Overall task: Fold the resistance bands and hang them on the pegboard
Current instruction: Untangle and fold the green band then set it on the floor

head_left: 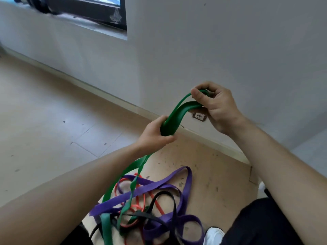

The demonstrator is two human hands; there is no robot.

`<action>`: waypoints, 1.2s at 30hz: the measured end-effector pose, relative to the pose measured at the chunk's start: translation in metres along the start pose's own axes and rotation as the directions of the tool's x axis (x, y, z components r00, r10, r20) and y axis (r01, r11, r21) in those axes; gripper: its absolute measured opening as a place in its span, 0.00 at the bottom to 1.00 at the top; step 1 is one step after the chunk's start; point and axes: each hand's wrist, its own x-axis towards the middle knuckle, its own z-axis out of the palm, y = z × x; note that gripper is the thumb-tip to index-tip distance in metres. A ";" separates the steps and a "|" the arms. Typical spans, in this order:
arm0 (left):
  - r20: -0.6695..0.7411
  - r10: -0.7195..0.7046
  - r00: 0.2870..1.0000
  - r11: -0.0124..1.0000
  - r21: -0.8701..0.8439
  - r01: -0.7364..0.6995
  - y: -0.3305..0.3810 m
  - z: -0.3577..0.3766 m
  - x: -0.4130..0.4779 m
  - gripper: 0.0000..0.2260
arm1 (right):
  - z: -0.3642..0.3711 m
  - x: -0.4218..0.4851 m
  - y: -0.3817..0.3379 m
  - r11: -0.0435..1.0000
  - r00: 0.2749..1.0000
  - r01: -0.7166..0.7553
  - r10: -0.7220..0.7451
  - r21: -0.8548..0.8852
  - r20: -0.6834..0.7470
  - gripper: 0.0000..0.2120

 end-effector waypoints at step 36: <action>0.015 0.218 0.976 0.976 0.030 -0.218 0.199 -0.074 -0.109 0.15 | 0.009 -0.107 -0.115 0.673 0.918 0.391 -0.234 -0.628 0.320 0.34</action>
